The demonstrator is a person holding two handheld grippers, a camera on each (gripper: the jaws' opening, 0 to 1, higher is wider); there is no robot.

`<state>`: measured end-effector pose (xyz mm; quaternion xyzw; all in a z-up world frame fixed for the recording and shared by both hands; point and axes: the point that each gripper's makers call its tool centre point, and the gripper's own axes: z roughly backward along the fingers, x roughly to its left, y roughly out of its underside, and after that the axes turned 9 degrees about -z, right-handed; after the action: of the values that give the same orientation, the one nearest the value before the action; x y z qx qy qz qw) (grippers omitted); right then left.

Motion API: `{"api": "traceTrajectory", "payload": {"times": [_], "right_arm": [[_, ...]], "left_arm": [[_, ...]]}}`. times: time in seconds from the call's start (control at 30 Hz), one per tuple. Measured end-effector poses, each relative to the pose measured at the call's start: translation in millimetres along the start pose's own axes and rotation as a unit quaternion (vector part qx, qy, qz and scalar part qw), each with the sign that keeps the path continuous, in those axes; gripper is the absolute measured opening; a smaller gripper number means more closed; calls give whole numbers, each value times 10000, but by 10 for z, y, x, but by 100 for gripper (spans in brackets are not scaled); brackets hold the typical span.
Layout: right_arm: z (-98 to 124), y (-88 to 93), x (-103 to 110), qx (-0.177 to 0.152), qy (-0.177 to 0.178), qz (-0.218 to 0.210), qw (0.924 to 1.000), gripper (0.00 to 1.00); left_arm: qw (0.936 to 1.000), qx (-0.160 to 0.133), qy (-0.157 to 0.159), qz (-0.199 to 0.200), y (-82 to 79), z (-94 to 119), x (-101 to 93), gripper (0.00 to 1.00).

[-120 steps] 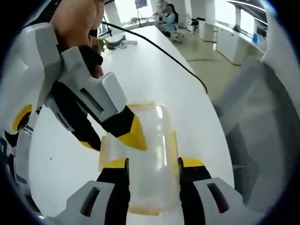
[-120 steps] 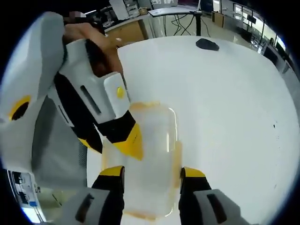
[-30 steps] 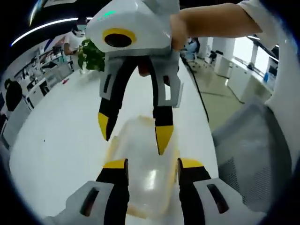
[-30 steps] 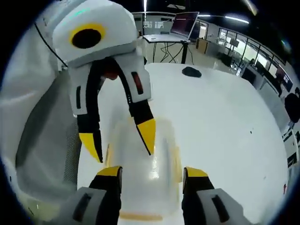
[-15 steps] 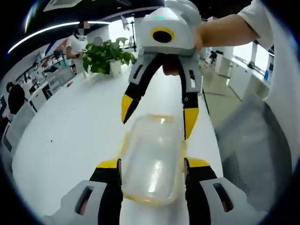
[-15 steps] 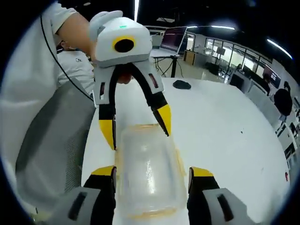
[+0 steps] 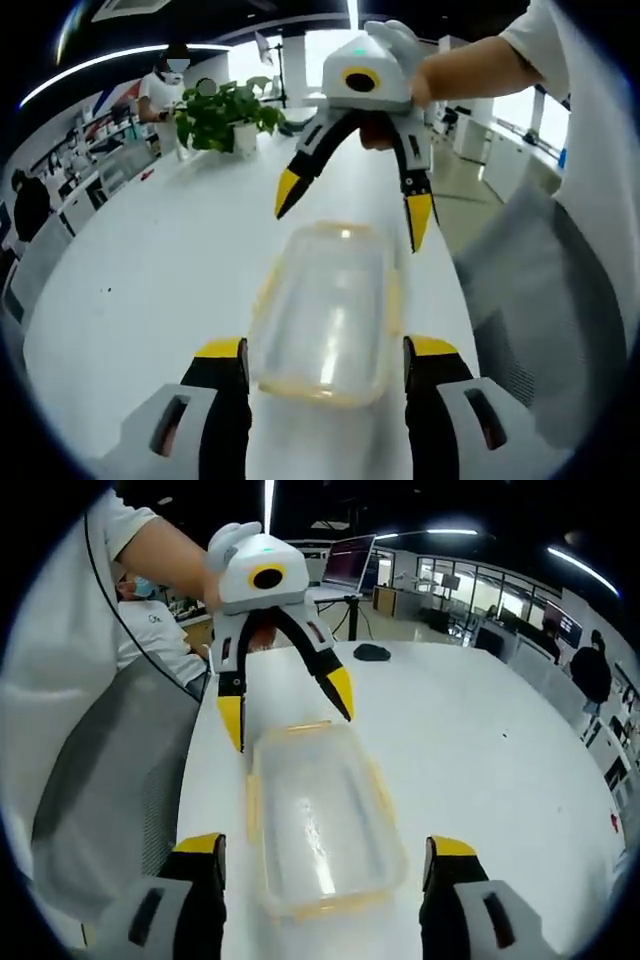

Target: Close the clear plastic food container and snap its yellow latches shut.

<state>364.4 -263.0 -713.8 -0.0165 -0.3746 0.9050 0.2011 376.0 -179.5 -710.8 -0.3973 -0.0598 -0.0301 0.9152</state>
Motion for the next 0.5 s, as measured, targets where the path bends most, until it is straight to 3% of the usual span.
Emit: {"api": "traceTrajectory", "payload": {"times": [0.23, 0.4, 0.5], "right_arm": [[-18, 156, -22, 115, 76, -150, 9998, 91], [-68, 235, -50, 139, 173, -154, 9996, 98], [-112, 290, -54, 242, 166, -123, 9995, 97]], "left_arm": [[9998, -1, -77, 182, 60, -8, 35, 75], [9998, 197, -71, 37, 166, -62, 44, 74], [9996, 290, -2, -56, 220, -112, 24, 75]]}}
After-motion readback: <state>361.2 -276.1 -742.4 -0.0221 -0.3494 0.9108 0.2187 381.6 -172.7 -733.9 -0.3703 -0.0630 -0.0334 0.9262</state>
